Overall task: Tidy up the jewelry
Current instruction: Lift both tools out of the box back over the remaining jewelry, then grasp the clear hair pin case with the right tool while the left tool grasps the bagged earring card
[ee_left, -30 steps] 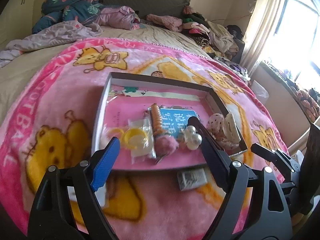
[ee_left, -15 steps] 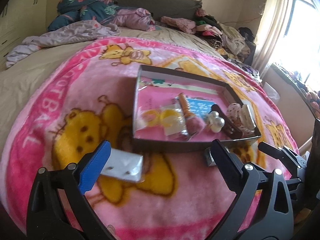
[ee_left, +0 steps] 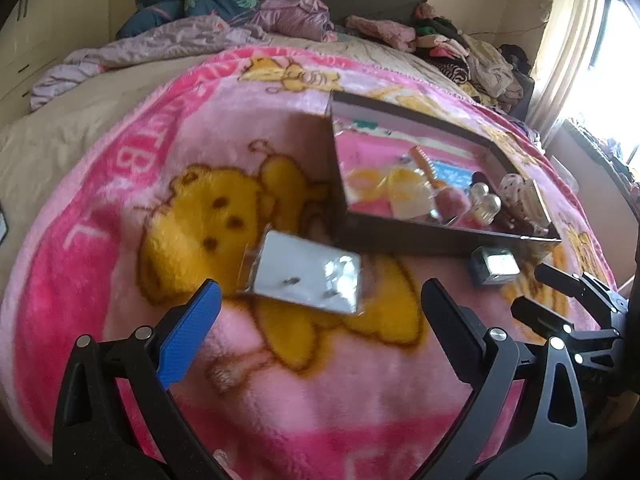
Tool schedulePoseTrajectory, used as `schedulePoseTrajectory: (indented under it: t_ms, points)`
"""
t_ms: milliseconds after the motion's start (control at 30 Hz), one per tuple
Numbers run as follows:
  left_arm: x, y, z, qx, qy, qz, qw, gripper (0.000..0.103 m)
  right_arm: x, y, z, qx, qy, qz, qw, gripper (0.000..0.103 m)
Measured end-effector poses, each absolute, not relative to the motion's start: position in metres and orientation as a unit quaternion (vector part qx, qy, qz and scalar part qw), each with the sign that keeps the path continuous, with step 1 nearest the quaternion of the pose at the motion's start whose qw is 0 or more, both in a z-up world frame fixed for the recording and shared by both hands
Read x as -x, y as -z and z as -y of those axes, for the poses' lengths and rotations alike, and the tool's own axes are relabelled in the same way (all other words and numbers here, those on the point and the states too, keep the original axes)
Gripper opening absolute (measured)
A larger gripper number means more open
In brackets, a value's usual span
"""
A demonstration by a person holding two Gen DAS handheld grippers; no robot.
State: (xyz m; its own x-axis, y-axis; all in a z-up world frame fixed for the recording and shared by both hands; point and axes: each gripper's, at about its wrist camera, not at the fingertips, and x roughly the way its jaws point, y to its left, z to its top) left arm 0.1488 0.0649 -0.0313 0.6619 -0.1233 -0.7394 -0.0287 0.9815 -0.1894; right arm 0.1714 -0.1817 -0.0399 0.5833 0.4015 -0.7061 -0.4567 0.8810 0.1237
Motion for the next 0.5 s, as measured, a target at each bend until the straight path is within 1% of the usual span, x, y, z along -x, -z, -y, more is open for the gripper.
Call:
schedulePoseTrajectory:
  t_ms: [167,367,400,500]
  points:
    - [-0.153,0.041,-0.071,0.095,0.027,-0.418,0.903,0.091,-0.182,0.051,0.170,0.041,-0.241,-0.396,0.885,0.078]
    - [-0.163,0.048,-0.067,0.072,0.029,-0.420,0.904,0.091,-0.198,0.062,0.160,0.041,-0.235,-0.403,0.884,0.077]
    - [-0.165,0.049,-0.066,0.066,0.029,-0.420,0.905,0.091,-0.201,0.064,0.159,0.038,-0.233,-0.403,0.884,0.075]
    - [-0.170,0.051,-0.061,0.049,0.029,-0.419,0.906,0.091,-0.206,0.066,0.158,0.033,-0.225,-0.404,0.886,0.072]
